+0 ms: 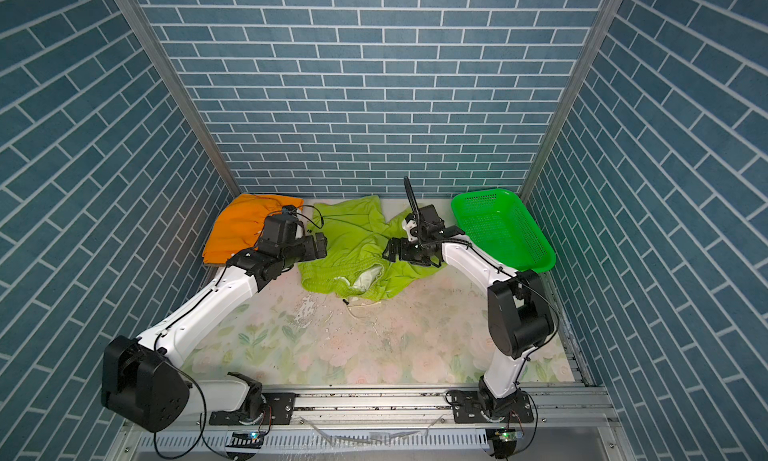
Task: Fold and stack the shorts
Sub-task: 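Pull the lime-green shorts from the basket onto the table with both grippers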
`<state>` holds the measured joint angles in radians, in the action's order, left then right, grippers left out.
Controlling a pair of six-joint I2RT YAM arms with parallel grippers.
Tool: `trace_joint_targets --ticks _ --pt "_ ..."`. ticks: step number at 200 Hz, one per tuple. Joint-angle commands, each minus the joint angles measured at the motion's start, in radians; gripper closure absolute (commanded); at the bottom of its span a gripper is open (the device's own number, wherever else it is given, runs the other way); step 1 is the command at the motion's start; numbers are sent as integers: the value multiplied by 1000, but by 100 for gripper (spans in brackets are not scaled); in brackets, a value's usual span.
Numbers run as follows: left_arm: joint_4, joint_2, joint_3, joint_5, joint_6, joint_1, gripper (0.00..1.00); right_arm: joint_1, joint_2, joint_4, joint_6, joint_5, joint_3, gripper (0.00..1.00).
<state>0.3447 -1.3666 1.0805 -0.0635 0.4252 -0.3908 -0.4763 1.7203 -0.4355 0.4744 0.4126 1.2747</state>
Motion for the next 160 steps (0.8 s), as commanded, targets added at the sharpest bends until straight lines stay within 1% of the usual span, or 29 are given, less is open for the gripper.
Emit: trace_joint_targets --ticks 1,18,44,62,74,94,111,134,160 --pt "-35 -94 26 87 24 -70 0 30 -30 93 12 -35 -99 1" --pt "23 -214 147 95 -30 -151 0 77 -64 115 21 -44 -171 1" --pt "151 -422 375 23 -164 -273 0 170 -119 145 38 -33 -256 1" --pt "183 -509 489 -44 -261 -352 0 211 -159 136 27 -24 -291 1" --pt "184 -548 533 -60 -328 -389 0 237 -192 128 23 -27 -312 1" --pt "229 -607 598 -42 -412 -412 0 290 -243 124 26 -23 -353 1" --pt "262 -635 622 -37 -491 -429 1 328 -272 123 26 -4 -381 1" --pt "332 -674 661 -112 -562 -442 0 367 -290 141 34 21 -413 1" --pt "408 -704 689 -160 -608 -444 5 388 -290 174 54 61 -439 1"
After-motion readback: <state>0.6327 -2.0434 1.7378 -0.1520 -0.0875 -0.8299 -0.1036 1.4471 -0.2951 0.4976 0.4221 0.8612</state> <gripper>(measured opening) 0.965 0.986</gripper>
